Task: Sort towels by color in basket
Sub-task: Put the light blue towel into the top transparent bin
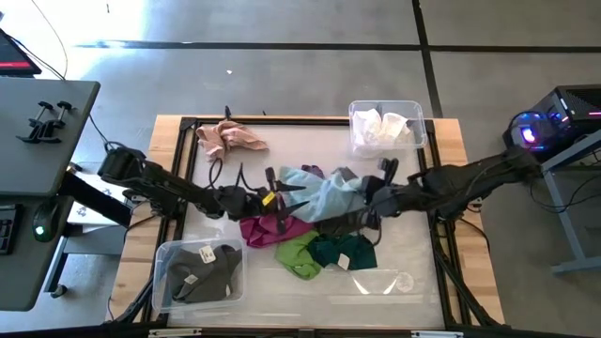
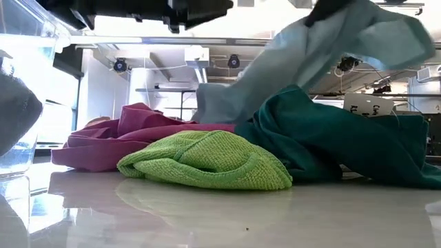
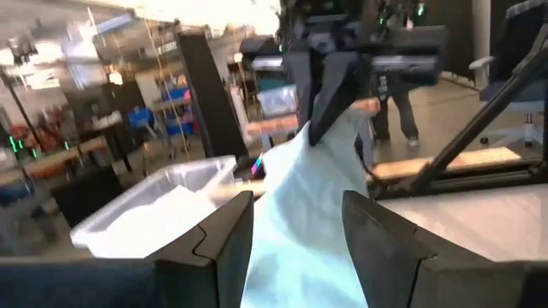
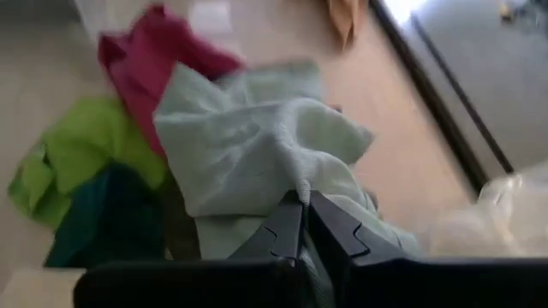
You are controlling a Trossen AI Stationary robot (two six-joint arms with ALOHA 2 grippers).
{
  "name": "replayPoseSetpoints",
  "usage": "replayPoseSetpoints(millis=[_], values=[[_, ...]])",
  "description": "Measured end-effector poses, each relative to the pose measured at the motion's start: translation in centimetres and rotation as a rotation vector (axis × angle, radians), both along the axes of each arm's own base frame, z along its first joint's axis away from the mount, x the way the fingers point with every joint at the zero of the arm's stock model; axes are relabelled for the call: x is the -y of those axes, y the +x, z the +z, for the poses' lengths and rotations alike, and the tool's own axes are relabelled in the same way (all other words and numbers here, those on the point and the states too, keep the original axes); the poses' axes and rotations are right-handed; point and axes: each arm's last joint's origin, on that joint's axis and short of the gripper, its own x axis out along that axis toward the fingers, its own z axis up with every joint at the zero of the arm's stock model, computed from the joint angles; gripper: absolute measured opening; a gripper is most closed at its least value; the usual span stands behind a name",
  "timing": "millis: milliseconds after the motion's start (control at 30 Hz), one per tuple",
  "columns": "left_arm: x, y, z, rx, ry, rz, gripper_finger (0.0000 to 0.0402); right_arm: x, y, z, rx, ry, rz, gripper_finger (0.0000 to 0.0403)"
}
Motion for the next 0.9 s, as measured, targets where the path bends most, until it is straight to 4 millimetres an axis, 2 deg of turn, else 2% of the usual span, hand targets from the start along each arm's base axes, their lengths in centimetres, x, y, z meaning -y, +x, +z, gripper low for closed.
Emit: replayPoseSetpoints(millis=[167,300,433,633,900], values=[[-0.9,0.7,-1.7,-0.068,-0.069,-0.011,0.0168,-0.6,1.7,-3.1,0.027,-0.064,0.091,0.0006],[-0.8,1.2,-2.9,-0.114,-0.051,-0.124,0.0168,-0.5,3.6,-5.8,0.224,-0.061,0.178,0.0006],[-0.5,1.6,-3.9,-0.153,0.06,-0.194,0.0168,0.0,4.2,-7.4,0.408,-0.019,0.281,0.0006],[-1.1,2.0,-4.4,-0.128,0.058,-0.18,0.0192,1.4,4.1,-8.7,0.617,0.039,0.344,0.0007],[-1.8,2.6,-4.8,-0.008,0.035,-0.171,0.0249,2.3,4.7,-7.9,0.802,0.069,0.477,0.0007]])
